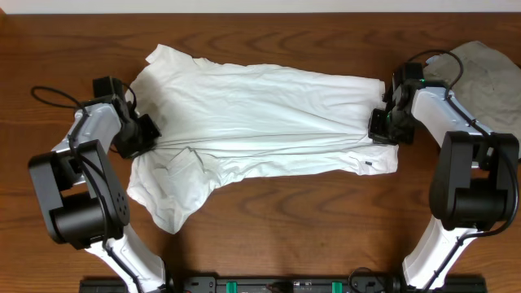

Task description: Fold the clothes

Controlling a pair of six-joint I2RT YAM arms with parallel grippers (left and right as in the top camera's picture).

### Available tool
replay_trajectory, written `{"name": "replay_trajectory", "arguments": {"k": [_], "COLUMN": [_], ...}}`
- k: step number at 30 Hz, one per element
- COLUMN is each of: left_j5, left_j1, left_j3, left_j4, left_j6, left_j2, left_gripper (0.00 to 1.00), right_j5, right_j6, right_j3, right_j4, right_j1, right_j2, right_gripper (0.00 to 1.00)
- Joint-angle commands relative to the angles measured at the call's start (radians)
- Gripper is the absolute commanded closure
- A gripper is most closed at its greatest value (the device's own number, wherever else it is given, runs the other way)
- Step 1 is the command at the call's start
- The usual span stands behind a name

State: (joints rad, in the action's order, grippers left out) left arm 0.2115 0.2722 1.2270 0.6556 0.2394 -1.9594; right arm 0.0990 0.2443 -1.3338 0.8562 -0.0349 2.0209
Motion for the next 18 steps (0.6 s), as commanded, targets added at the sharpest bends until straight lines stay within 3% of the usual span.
{"name": "replay_trajectory", "arguments": {"k": [1, 4, 9, 14, 18], "left_j5": [-0.119, -0.119, -0.119, -0.118, -0.115], "left_j1": [0.032, 0.032, 0.032, 0.032, 0.032], "left_j3": [0.015, 0.047, 0.108, 0.204, 0.298], "left_j4": [-0.010, 0.002, 0.069, 0.169, 0.261], "left_j6": [-0.012, -0.017, -0.018, -0.017, -0.017], "left_j2": [-0.066, -0.066, -0.066, -0.066, -0.064], "left_gripper": [0.93, 0.93, 0.93, 0.69, 0.65], "right_j5": [-0.109, -0.110, -0.119, -0.151, -0.151], "right_j6": [0.013, 0.013, 0.028, 0.039, 0.039], "right_j3": [0.014, 0.013, -0.018, -0.169, -0.314], "right_j4": [-0.021, -0.033, 0.001, 0.166, 0.305], "right_j1": [-0.024, -0.026, -0.026, -0.026, -0.026], "right_j2": [0.050, 0.050, 0.049, 0.049, 0.044], "right_gripper": [0.92, 0.91, 0.98, 0.99, 0.95]}}
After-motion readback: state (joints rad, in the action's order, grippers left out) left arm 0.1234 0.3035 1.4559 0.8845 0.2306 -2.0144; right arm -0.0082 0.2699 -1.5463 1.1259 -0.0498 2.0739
